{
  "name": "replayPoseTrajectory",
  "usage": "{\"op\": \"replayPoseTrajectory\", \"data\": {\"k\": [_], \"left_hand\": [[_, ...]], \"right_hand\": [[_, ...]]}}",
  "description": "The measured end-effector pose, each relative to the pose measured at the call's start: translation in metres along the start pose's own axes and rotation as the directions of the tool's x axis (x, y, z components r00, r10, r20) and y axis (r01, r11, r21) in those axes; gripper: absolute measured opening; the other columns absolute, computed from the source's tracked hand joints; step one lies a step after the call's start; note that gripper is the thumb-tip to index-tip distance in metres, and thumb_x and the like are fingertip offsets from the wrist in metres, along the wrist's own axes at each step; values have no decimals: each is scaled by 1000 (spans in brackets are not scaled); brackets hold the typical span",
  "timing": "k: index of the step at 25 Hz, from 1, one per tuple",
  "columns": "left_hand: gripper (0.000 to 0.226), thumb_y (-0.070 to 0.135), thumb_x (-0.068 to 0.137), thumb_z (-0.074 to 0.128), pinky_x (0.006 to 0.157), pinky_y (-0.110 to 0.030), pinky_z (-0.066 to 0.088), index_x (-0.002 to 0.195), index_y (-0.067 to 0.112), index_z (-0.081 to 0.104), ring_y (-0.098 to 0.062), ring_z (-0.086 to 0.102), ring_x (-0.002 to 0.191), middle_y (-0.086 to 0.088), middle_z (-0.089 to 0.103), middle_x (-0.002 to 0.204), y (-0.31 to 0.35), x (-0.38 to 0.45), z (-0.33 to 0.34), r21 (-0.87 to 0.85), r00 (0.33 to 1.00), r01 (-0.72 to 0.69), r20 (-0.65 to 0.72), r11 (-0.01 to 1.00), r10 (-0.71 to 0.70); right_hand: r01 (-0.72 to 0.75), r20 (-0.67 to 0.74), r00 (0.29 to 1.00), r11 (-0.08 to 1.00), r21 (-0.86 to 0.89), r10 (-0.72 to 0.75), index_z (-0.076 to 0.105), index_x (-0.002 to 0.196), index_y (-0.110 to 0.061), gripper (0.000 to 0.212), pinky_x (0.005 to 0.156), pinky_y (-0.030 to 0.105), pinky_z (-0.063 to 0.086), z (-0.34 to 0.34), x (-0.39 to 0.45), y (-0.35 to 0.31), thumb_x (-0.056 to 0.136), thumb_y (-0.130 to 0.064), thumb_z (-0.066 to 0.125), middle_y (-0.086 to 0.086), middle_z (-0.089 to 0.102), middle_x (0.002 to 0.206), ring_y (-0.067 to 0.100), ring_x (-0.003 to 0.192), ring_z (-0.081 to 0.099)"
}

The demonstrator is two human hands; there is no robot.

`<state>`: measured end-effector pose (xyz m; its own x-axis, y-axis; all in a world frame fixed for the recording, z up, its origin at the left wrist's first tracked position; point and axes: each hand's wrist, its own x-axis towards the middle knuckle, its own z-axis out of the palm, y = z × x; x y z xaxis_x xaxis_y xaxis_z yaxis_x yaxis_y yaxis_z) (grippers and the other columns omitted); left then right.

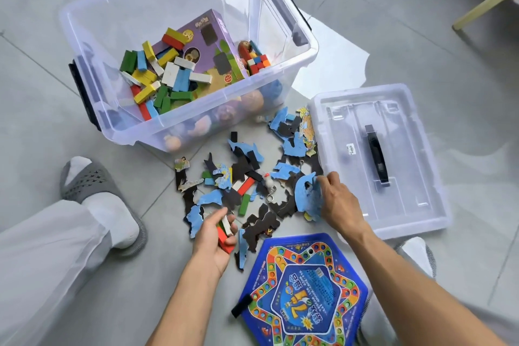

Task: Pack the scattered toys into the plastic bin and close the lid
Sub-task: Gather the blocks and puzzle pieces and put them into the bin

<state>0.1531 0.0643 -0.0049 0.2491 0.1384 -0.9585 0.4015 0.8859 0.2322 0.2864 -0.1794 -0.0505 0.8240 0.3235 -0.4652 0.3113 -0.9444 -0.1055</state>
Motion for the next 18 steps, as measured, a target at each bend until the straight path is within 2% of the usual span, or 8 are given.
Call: {"op": "replayPoseTrajectory", "data": {"k": [2, 4, 6, 9, 11, 14, 16, 18], "left_hand": [[9, 15, 91, 60, 29, -15, 28, 90, 8, 54, -9, 53, 45, -7, 56, 75, -7, 0, 3, 17, 1000, 10, 4, 1000, -10], [13, 16, 90, 60, 30, -15, 30, 95, 5, 55, -10, 55, 46, -9, 56, 78, -11, -1, 8, 14, 1000, 13, 6, 1000, -13], [20, 18, 90, 61, 31, -17, 35, 100, 1, 56, -13, 57, 50, -13, 58, 83, -11, -5, 12, -23, 1000, 24, 5, 999, -24], [19, 20, 90, 58, 34, -18, 39, 93, 1, 59, -20, 61, 61, -16, 62, 85, -5, -20, 21, -144, 996, 65, 62, 987, -57], [18, 19, 91, 53, 33, -16, 36, 94, 2, 58, -19, 60, 62, -15, 63, 83, 8, -39, 38, -257, 981, 120, 177, 959, -75], [24, 23, 92, 49, 35, -16, 36, 96, 0, 56, -18, 59, 58, -14, 62, 76, 63, -82, 80, -336, 937, 76, 346, 939, 48], [41, 36, 94, 48, 55, -27, 53, 108, -2, 56, -27, 64, 76, -21, 65, 90, 116, -117, 107, -392, 867, -81, 426, 916, 259], [60, 52, 94, 44, 92, -49, 46, 128, 3, 51, -36, 58, 110, -24, 60, 120, 167, -145, 123, -309, 817, -260, 435, 915, 379]], "right_hand": [[-9, -14, 1000, 1000, -10, 8, 53, 97, -12, 7, 58, 35, 43, -2, 2, 0, 91, -11, 57, 5, 53, 97, 27, 80, 59], [-71, -2, 997, 996, 53, 71, 55, 86, -13, 9, 59, 33, 39, -1, 2, -1, 94, -17, 55, 5, 60, 86, 24, 73, 58], [-203, 12, 977, 922, 331, 211, 59, 89, -16, 9, 60, 32, 42, -5, -2, -4, 95, -23, 58, 4, 65, 82, 21, 71, 60], [-290, 147, 940, 492, 821, 308, 64, 102, -12, 17, 61, 32, 52, -24, -16, -31, 98, -26, 56, 5, 71, 85, 20, 71, 67], [-293, 255, 949, 221, 930, 185, 64, 102, -12, 18, 56, 28, 50, -48, -27, -71, 100, -27, 54, 9, 71, 84, 16, 64, 64], [-124, 129, 988, 64, 990, -81, 68, 96, -11, 16, 54, 25, 49, -111, -29, -141, 98, -24, 58, 10, 71, 80, 14, 61, 62], [-46, 33, 990, -96, 994, -138, 69, 96, -11, 16, 58, 28, 56, -172, -16, -180, 98, -22, 58, 5, 74, 79, 15, 64, 67], [-54, 27, 988, -183, 982, -151, 64, 98, -8, 21, 72, 33, 61, -228, -4, -202, 99, -28, 57, 4, 73, 90, 19, 79, 71]]}}
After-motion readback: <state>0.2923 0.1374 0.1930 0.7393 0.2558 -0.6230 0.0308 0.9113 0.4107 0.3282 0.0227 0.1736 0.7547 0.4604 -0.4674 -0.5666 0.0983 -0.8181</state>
